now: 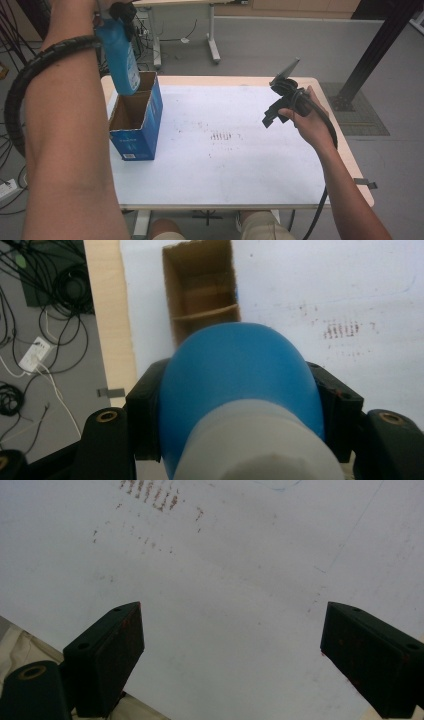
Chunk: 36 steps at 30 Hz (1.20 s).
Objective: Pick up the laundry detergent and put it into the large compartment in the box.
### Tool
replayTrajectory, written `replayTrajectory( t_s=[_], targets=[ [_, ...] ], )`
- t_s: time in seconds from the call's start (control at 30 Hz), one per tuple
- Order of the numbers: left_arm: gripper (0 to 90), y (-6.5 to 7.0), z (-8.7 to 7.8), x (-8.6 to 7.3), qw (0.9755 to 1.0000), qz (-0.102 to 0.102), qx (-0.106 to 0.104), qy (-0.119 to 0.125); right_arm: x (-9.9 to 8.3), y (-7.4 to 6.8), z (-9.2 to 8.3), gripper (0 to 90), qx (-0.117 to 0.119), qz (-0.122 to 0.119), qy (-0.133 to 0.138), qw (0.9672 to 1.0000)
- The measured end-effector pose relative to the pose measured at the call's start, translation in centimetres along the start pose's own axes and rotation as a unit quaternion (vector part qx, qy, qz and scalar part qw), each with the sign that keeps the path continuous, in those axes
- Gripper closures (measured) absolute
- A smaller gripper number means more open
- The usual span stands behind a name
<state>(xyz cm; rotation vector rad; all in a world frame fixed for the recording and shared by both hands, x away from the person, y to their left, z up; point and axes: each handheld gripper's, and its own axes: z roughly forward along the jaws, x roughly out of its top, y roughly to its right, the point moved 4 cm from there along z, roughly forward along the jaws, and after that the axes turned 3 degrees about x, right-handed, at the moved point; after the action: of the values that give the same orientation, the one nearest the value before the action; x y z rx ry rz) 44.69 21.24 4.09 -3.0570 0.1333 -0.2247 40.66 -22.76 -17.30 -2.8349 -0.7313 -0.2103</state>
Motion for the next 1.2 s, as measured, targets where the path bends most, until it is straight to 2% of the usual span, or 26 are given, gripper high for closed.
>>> replayTrajectory(
  t_s=[0.1,0.3,0.37,0.67,0.77,0.83,1.03,1.2],
  targets=[
    [37.0,-0.8,0.9,-0.2,0.9999,-0.01,-0.001,-0.006,-0.2,0.2,0.0,10.1,-0.001,0.004,-0.001,1.0],
    [36.9,-1.4,2.2,-0.4,0.9998,-0.017,-0.006,-0.011,-0.4,0.4,0.0,10.1,-0.001,0.007,-0.001,1.0],
    [36.9,-1.7,3.1,-0.5,0.9997,-0.022,-0.007,-0.012,-0.4,0.4,0.1,10.1,-0.001,0.008,-0.002,1.0],
    [36.9,-2.2,5.8,-0.7,0.9994,-0.023,-0.009,-0.024,-0.5,0.5,0.8,10.1,0.003,0.009,-0.008,0.9999],
    [36.9,-2.4,7.2,-0.8,0.9992,-0.023,-0.011,-0.031,-0.5,0.6,0.8,10.1,0.002,0.011,-0.008,0.9999],
    [36.9,-2.4,7.5,-0.8,0.9992,-0.023,-0.011,-0.032,-0.5,0.6,0.8,10.1,0.002,0.011,-0.007,0.9999],
    [37.0,-2.6,10.2,-0.7,0.9985,-0.022,-0.02,-0.045,-0.4,0.6,1.0,10.1,0.003,0.013,-0.01,0.9999],
    [36.9,-2.6,11.3,-0.8,0.9983,-0.021,-0.023,-0.049,-0.5,0.7,1.2,10.1,0.003,0.013,-0.011,0.9999]
  ],
)
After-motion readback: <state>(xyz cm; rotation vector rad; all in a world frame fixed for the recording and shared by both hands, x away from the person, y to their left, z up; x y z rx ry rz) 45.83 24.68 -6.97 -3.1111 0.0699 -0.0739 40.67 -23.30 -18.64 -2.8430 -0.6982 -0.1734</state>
